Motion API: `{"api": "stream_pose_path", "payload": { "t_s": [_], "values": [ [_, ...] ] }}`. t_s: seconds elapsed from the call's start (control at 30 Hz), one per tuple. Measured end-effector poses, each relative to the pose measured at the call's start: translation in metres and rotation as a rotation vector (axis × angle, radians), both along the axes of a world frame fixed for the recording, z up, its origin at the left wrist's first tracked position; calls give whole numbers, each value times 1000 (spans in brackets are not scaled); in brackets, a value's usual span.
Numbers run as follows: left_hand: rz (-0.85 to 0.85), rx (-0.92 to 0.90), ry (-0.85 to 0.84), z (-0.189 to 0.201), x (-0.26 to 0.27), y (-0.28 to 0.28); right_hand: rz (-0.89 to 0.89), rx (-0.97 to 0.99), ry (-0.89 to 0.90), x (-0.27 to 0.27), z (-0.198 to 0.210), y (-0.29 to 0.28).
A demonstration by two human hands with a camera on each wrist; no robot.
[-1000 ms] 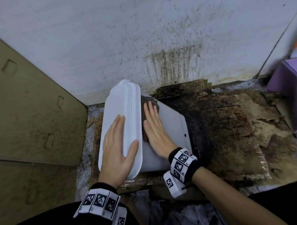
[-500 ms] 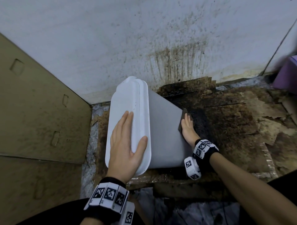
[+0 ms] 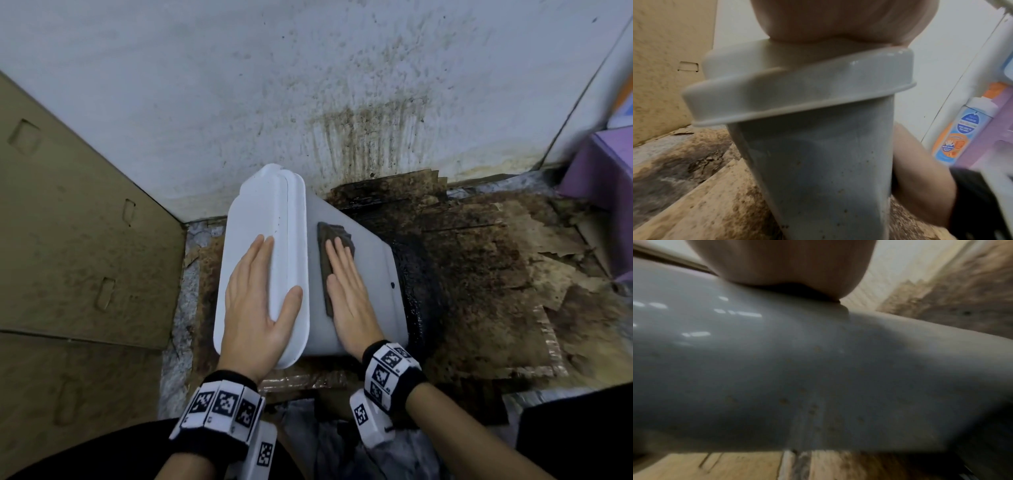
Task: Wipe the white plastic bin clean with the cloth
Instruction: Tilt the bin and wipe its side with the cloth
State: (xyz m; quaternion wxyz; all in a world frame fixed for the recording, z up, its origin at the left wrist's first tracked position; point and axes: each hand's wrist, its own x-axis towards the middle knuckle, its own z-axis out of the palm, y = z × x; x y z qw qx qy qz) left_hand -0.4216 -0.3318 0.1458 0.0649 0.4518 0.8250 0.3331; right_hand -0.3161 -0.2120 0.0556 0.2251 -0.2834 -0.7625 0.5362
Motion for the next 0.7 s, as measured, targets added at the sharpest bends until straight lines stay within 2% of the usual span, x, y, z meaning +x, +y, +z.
{"api": "stream_pose_path", "payload": {
  "t_s": [0.17,0.3,0.4,0.5,0.6,0.7],
  "values": [
    [20,1,-21,0,-4,-4,-69,-34,-180,48,-70,2],
    [12,-5,-9,1,0,-2,-206,-312,-311,70,-96,8],
    [21,-17,8,1,2,0,-240,-245,-294,59,-80,-3],
    [20,-17,17,0,4,3,-306,-272,-103,39,-40,-31],
    [20,-11,36,-1,5,5,-246,-154,59,20,13,-66],
    [27,-11,31,-2,3,3,-185,-24,95,16,29,-81]
  ]
}}
